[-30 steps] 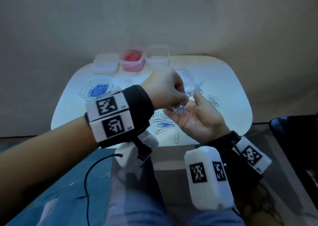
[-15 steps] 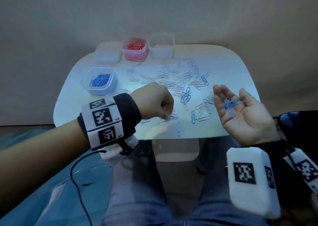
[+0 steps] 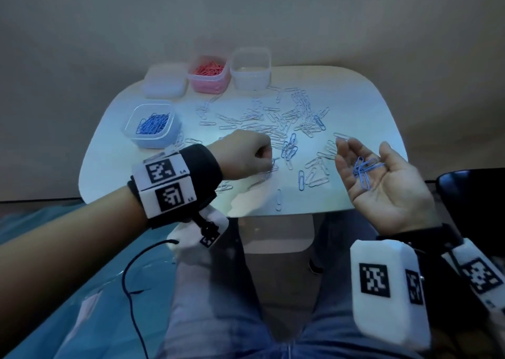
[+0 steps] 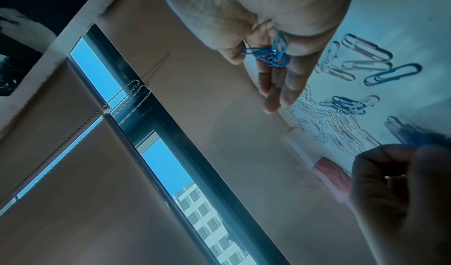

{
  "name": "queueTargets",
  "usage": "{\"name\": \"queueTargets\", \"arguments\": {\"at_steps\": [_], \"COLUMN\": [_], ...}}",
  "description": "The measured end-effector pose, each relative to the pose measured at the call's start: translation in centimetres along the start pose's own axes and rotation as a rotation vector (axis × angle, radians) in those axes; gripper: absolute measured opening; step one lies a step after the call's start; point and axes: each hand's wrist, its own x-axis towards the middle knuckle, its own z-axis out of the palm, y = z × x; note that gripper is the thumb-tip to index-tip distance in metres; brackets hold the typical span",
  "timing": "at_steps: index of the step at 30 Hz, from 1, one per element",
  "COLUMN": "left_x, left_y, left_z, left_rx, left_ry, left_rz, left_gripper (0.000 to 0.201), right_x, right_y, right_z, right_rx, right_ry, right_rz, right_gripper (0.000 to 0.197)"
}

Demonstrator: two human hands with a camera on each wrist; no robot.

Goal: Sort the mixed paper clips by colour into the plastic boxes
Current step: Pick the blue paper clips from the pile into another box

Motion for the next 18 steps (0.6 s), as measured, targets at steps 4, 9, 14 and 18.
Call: {"name": "queueTargets", "arguments": {"at_steps": [4, 9, 14, 18], "left_x": [1.3, 3.1, 4.2, 4.9], "left_y": [1.0, 1.7, 2.7, 3.5], "left_z": [-1.0, -0.9, 0.0, 0.6], "left_rx": [-0.142, -0.217, -0.174, -0.032], "left_ry": [0.143, 0.091, 0.113, 0.119], "left_rz": [-0.027, -0.129, -0.151, -0.162], "left_gripper": [0.015, 0.015, 0.010, 0.020], "right_x": [-0.2, -0.3, -0.2, -0.2], "right_y": [-0.6, -1.1, -1.7, -2.1], "right_z": [-0.4, -0.9, -1.4, -1.7], "right_rx": [0.017, 0.018, 0.018, 0.011], "right_ry": [0.015, 0.024, 0.026, 0.024], "right_rz": [-0.023, -0.046, -0.056, -0.076], "right_gripper": [0.045, 0.045, 0.045, 0.045]}}
